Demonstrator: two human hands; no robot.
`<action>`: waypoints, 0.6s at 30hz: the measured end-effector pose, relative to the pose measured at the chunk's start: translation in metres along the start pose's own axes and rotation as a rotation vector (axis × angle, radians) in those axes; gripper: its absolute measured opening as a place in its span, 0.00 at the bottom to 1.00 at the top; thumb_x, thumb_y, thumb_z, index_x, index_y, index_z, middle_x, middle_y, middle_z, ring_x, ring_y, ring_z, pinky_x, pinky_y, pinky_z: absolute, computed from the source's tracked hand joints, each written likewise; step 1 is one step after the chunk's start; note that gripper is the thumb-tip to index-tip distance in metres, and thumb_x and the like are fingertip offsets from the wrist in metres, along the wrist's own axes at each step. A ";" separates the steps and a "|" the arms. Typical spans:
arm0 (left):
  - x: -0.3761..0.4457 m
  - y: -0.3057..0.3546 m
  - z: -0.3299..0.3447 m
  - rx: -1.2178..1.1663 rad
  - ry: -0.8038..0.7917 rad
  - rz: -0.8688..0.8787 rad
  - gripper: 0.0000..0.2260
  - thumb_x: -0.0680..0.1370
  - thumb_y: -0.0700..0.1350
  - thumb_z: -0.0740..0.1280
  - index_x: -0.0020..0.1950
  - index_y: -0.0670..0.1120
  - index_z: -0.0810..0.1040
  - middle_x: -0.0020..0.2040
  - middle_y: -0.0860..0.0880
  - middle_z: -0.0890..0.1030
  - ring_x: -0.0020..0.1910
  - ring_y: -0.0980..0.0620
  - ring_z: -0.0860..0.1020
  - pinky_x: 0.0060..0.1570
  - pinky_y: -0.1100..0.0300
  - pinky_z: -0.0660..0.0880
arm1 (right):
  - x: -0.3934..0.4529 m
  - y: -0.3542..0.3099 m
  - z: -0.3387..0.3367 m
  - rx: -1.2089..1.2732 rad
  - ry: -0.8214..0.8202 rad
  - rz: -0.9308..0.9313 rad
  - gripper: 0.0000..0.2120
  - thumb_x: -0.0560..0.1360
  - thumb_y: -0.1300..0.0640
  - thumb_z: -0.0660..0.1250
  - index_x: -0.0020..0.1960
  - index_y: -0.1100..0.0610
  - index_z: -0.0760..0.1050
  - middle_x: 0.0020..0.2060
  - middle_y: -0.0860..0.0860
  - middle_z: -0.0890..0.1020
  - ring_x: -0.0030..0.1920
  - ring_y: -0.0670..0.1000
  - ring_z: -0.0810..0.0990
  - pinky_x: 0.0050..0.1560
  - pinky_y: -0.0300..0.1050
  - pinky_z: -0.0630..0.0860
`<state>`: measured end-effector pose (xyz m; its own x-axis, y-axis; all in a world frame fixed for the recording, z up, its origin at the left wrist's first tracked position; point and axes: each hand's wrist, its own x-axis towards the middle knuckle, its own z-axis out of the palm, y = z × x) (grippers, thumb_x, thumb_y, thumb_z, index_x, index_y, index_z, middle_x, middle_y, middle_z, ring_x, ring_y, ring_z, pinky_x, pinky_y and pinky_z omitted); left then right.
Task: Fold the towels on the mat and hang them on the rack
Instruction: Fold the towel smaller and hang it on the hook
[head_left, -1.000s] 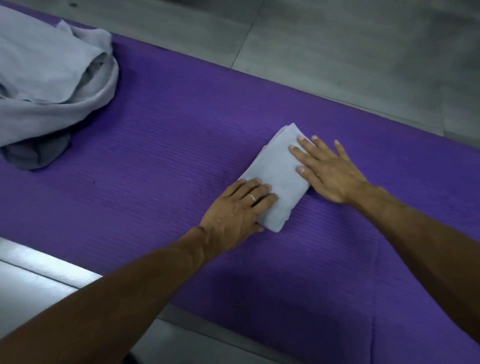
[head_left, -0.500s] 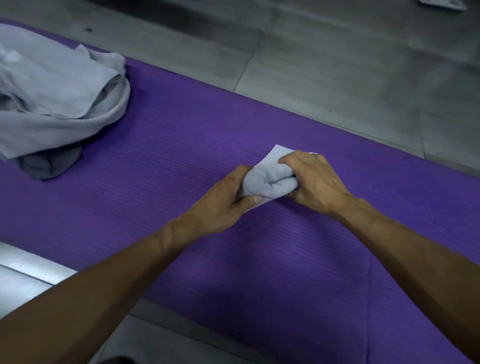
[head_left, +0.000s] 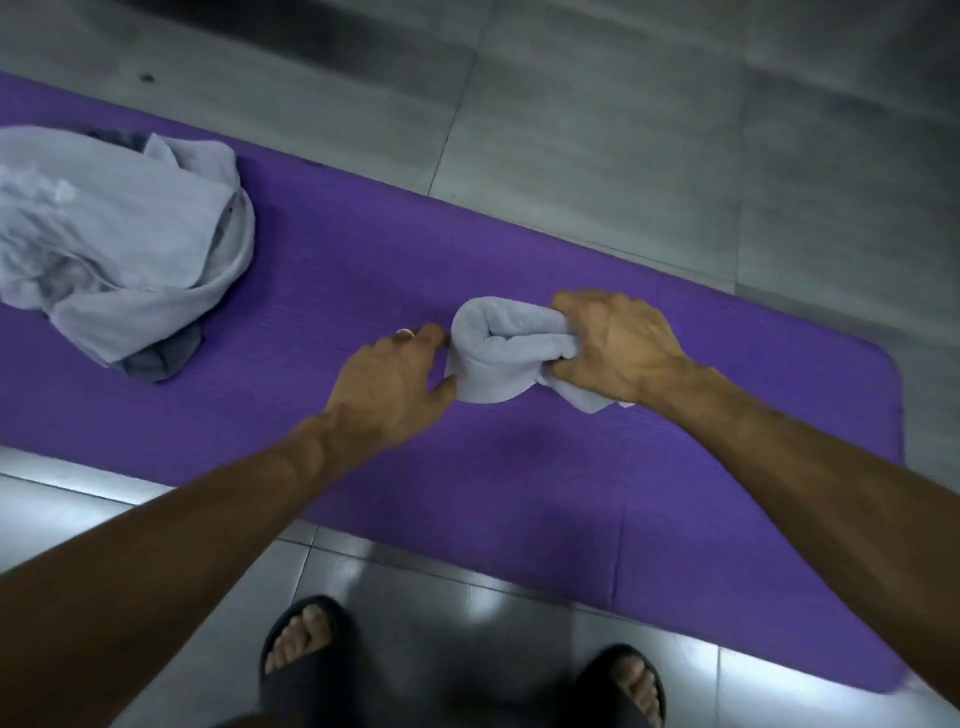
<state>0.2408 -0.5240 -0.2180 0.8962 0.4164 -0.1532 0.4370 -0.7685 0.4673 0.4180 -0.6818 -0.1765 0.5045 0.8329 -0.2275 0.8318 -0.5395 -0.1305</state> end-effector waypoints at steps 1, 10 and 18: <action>-0.006 0.010 -0.013 0.028 -0.008 -0.009 0.18 0.75 0.54 0.67 0.62 0.47 0.73 0.52 0.46 0.81 0.50 0.44 0.80 0.50 0.50 0.76 | -0.009 -0.004 -0.014 0.025 0.003 0.027 0.17 0.68 0.42 0.69 0.49 0.51 0.70 0.43 0.48 0.77 0.43 0.54 0.78 0.41 0.48 0.74; -0.057 0.161 -0.208 0.160 -0.130 0.077 0.14 0.77 0.54 0.64 0.57 0.47 0.75 0.51 0.47 0.80 0.49 0.44 0.79 0.47 0.54 0.76 | -0.126 -0.029 -0.239 0.253 0.091 0.393 0.17 0.69 0.46 0.69 0.47 0.54 0.67 0.41 0.50 0.78 0.43 0.57 0.79 0.39 0.46 0.72; -0.091 0.319 -0.294 0.291 -0.167 0.183 0.14 0.78 0.57 0.61 0.57 0.49 0.73 0.52 0.50 0.79 0.51 0.46 0.79 0.46 0.56 0.75 | -0.236 0.019 -0.382 0.376 0.253 0.569 0.15 0.71 0.48 0.68 0.50 0.56 0.70 0.42 0.51 0.79 0.43 0.56 0.80 0.41 0.51 0.78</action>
<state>0.2765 -0.6643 0.2010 0.9510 0.1936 -0.2412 0.2511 -0.9386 0.2367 0.4031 -0.8417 0.2436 0.9112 0.3893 -0.1350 0.3119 -0.8657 -0.3916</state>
